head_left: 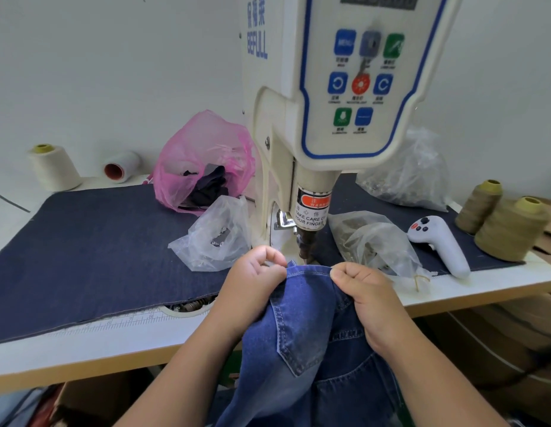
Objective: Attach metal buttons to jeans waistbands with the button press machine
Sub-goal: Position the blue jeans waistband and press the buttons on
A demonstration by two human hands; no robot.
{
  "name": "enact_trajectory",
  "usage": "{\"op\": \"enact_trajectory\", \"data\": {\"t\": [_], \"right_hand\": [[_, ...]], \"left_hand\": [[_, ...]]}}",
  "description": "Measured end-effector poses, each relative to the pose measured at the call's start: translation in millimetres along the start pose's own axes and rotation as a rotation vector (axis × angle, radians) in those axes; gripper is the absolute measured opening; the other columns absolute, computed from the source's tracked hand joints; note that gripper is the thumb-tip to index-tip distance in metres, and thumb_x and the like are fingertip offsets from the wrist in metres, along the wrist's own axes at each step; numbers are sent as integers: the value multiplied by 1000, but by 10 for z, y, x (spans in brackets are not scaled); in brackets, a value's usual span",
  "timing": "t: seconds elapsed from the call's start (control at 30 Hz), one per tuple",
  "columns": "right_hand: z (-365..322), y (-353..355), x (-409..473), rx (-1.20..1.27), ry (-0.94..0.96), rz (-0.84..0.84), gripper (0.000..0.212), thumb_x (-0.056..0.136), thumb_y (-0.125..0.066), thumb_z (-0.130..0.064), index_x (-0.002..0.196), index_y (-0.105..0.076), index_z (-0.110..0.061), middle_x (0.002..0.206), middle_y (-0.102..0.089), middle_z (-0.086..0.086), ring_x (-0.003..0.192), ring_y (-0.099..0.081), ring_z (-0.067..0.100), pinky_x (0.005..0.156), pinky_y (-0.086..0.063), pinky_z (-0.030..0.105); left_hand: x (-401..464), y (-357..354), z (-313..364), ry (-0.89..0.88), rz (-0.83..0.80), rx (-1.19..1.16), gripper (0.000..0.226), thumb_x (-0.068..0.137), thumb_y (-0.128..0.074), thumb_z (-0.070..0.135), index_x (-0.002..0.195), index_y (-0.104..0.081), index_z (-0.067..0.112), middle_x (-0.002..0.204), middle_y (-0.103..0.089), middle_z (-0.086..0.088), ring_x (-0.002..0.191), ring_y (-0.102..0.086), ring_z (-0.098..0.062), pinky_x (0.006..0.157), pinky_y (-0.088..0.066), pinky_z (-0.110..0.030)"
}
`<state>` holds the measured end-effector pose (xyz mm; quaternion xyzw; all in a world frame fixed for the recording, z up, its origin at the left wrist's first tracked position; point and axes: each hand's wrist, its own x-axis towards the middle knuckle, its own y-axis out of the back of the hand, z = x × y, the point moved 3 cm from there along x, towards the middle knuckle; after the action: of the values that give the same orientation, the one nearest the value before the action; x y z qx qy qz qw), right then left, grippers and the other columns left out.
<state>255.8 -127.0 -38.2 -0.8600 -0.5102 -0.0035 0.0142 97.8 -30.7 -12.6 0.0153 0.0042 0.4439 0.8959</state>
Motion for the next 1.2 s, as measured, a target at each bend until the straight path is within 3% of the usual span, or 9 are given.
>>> {"op": "enact_trajectory", "data": {"t": [0.2, 0.43, 0.53, 0.67, 0.8, 0.9, 0.97, 1.1, 1.2], "right_hand": [[-143, -34, -352, 83, 116, -106, 28, 86, -64, -37, 85, -71, -10, 79, -63, 20, 74, -55, 26, 71, -44, 37], [-294, -147, -649, 248, 144, -292, 40, 78, -78, -53, 82, -72, -14, 72, -63, 10, 66, -56, 19, 61, -46, 26], [-343, -232, -707, 285, 117, -368, 37, 78, -79, -50, 81, -72, -13, 70, -62, 10, 63, -55, 18, 58, -44, 24], [-412, -340, -767, 290, 125, -447, 31, 83, -75, -46, 83, -72, -15, 70, -64, 3, 63, -58, 9, 59, -44, 18], [-422, -347, -759, 269, 127, -414, 38, 80, -78, -50, 82, -71, -12, 70, -60, 14, 64, -53, 21, 58, -41, 26], [-377, -280, -769, 262, 153, -369, 40, 80, -79, -49, 83, -70, -10, 68, -56, 20, 64, -49, 26, 58, -39, 32], [-333, -243, -761, 234, 175, -301, 43, 79, -78, -51, 86, -72, -10, 69, -57, 27, 66, -52, 30, 59, -41, 33], [-236, -182, -621, 81, 208, -44, 60, 69, -74, -69, 95, -74, -15, 82, -72, 14, 76, -65, 23, 70, -53, 31], [-170, -87, -447, 28, 181, 139, 41, 72, -71, -59, 89, -75, -21, 80, -71, 11, 77, -64, 21, 78, -50, 38]], "left_hand": [[-337, 83, 281, -151, -194, 226, 11, 74, -71, 34, 81, -74, 25, 80, -74, 4, 76, -69, -11, 73, -54, -27], [-665, 167, 548, -406, -386, 424, 22, 84, -64, 41, 73, -56, 24, 114, -67, 10, 112, -60, -18, 109, -29, -29], [-777, 255, 548, -497, -324, 613, 24, 91, -53, 42, 75, -49, 25, 98, -69, 10, 97, -64, -13, 118, -9, -32], [-913, 367, 600, -646, -210, 826, 27, 95, -49, 39, 72, -42, 25, 69, -45, 7, 66, -50, -6, 113, -20, -34], [-1008, 284, 724, -898, -169, 827, 28, 88, -57, 25, 73, -34, 27, 70, -49, 20, 86, -64, 0, 111, -26, -35], [-923, 286, 673, -756, -296, 671, 27, 94, -54, 32, 74, -37, 30, 66, -43, 16, 64, -51, -5, 82, -50, -37], [-777, 292, 525, -513, -348, 674, 30, 95, -50, 47, 72, -43, 29, 62, -44, 12, 59, -43, -6, 60, -42, -29], [-599, 218, 155, 9, -501, 295, 33, 92, -57, 50, 69, -56, 26, 67, -48, 13, 65, -43, -8, 63, -33, -30], [-447, 225, 65, 123, -443, 221, 36, 85, -64, 53, 72, -65, 19, 67, -55, 4, 63, -45, -14, 64, -34, -32]]}}
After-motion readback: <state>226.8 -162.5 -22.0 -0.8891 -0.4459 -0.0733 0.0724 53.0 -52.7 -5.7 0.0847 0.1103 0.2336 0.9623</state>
